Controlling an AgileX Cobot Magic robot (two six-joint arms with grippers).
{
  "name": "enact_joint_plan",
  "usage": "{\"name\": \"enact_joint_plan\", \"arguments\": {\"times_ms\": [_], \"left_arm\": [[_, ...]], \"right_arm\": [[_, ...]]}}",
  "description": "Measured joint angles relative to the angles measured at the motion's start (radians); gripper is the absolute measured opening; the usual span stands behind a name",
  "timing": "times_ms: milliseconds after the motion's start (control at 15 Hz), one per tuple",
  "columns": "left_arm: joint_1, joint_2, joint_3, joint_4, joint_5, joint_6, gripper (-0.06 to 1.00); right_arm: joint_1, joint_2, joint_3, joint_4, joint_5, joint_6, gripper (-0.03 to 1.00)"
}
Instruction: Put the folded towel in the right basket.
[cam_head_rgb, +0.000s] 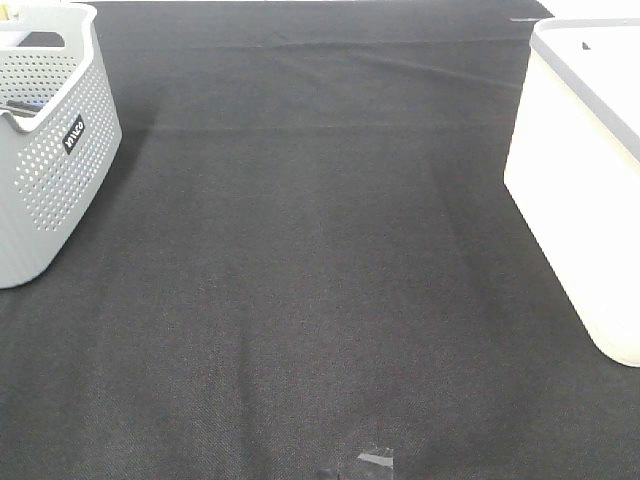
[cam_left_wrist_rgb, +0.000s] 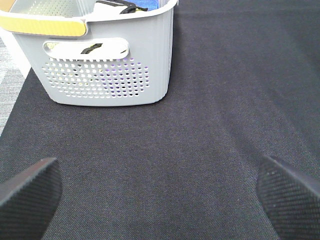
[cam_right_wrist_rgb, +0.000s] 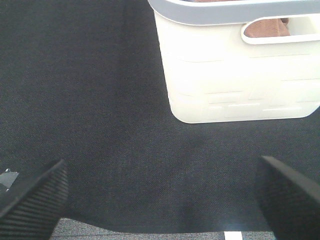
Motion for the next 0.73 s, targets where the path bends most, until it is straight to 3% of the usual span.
{"name": "enact_joint_plan", "arguments": {"times_ms": [733], "left_arm": [[0.0, 0.0, 0.0, 0.0, 0.0, 0.0, 0.99]], "right_arm": [[0.0, 0.0, 0.0, 0.0, 0.0, 0.0, 0.97]]}}
